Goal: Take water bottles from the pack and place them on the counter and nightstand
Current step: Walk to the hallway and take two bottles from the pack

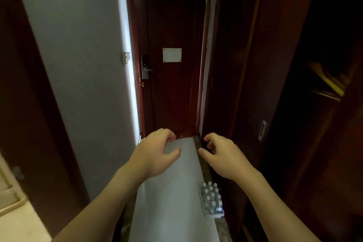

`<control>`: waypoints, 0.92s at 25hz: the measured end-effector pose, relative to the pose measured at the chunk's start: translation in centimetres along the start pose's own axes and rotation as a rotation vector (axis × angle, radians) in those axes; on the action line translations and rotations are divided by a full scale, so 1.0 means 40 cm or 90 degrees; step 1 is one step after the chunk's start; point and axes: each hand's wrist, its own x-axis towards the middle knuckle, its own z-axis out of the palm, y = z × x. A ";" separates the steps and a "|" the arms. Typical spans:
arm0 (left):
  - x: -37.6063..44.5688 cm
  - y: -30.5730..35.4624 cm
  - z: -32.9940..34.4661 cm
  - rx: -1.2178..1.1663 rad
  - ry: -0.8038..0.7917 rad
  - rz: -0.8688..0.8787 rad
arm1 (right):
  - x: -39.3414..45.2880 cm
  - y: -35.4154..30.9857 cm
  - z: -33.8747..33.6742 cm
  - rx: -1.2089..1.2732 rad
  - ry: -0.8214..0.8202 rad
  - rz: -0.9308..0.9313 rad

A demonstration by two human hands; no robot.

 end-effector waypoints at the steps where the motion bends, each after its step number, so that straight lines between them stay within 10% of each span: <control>1: 0.057 -0.027 0.024 -0.002 0.008 0.002 | 0.062 0.019 0.007 0.002 0.004 -0.003; 13: 0.835 -0.321 0.344 -0.006 -0.045 0.042 | 0.871 0.271 0.074 0.025 0.026 0.033; 23: 1.231 -0.505 0.842 -0.191 -0.257 0.139 | 1.155 0.589 0.316 0.081 0.097 0.344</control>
